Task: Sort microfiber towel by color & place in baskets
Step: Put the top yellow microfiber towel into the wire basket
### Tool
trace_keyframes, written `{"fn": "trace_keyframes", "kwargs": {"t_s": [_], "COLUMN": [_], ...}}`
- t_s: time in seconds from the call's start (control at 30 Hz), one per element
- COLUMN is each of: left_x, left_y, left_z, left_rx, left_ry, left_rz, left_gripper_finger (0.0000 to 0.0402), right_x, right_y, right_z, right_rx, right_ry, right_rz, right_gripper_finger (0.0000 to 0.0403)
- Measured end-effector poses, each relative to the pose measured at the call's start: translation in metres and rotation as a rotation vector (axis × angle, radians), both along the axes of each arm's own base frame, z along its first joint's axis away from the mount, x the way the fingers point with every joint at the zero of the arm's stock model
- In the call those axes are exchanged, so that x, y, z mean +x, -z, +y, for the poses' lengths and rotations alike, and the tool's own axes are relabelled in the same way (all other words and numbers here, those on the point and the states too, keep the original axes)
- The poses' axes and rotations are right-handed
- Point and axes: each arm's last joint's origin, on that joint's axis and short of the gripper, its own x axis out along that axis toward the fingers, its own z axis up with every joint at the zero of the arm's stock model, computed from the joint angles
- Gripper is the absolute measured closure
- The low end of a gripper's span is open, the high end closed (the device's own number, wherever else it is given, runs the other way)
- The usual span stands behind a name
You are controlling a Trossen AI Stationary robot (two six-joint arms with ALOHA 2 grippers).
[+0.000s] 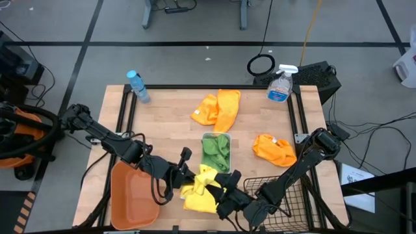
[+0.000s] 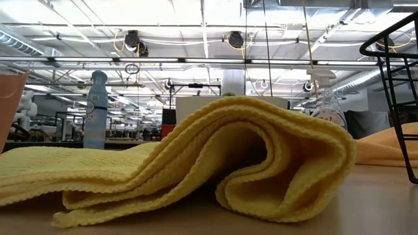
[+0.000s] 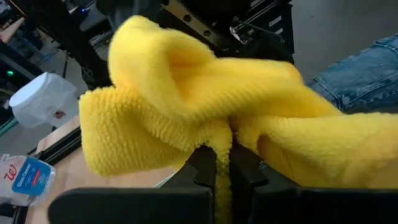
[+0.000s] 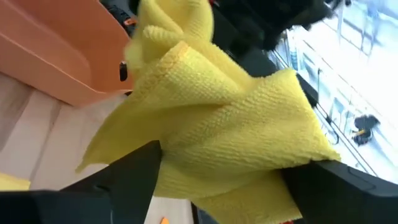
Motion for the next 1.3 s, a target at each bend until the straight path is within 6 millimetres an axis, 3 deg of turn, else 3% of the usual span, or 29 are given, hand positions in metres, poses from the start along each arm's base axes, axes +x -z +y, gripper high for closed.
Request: {"fn": "trace_keyframes", "kwargs": {"t_s": [0.67, 1.1, 1.3], "left_x": [-0.002, -0.002, -0.003], "left_y": [-0.001, 0.001, 0.004], "left_z": [-0.005, -0.005, -0.002], "left_rx": [-0.051, -0.081, -0.118], "left_ry": [0.111, 0.09, 0.003], "left_rz": [0.013, 0.043, 0.088], "left_gripper_finger": [0.0386, 0.0381, 0.0317], "right_x": [0.013, 0.012, 0.012], "right_y": [0.003, 0.007, 0.009], "right_z": [-0.013, -0.014, -0.014], "right_rx": [0.13, 0.125, 0.121], "right_ry": [-0.072, -0.073, -0.063], "right_rz": [-0.037, -0.006, 0.007], "right_gripper_finger": [0.0101, 0.0301, 0.0388]}}
